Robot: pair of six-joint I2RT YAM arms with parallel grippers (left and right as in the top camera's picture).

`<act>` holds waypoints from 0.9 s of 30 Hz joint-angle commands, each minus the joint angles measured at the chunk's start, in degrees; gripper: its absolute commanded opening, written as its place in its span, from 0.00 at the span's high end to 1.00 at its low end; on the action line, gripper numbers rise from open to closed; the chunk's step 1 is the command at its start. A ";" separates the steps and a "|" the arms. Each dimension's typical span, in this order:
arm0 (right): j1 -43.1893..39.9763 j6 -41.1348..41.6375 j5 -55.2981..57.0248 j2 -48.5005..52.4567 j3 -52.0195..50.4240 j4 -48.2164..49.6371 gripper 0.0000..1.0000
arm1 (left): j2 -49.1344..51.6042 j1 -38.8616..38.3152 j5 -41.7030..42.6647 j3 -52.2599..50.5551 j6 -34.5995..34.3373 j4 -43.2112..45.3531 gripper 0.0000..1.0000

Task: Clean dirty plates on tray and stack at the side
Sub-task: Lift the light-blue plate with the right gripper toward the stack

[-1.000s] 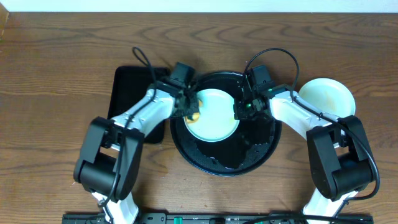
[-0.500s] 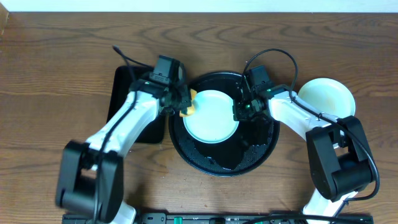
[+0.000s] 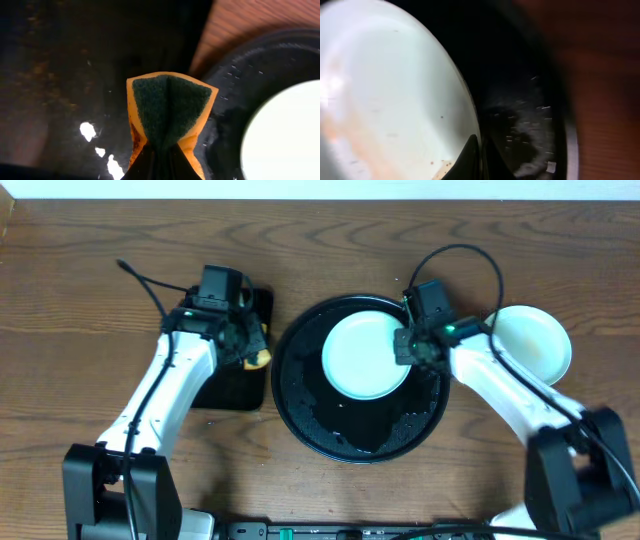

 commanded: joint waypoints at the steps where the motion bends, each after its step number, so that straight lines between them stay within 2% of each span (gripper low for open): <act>1: -0.26 -4.28 5.62 -5.18 -0.02 -0.55 0.99 | -0.55 2.56 -1.14 -0.09 0.79 -0.66 0.92; 7: -0.26 -8.39 12.96 -10.62 -0.02 -0.55 0.99 | -0.55 4.02 -1.16 -0.11 0.81 -1.11 0.91; 14: 0.20 -25.16 17.75 -16.90 -0.02 2.95 0.99 | -0.55 4.11 -1.18 -0.11 0.81 -1.05 0.86; 20: 3.93 -33.35 18.16 -19.45 -0.02 4.50 0.99 | -0.52 4.11 -1.18 -0.15 0.81 -1.05 0.85; 25: 9.27 -38.14 27.36 -19.30 -0.02 4.59 0.99 | -0.52 4.11 -1.18 -0.15 0.81 -1.05 0.85; 27: 11.15 -39.08 35.19 -19.26 -0.02 5.33 0.99 | -0.52 4.11 -1.18 -0.20 0.79 -1.05 0.85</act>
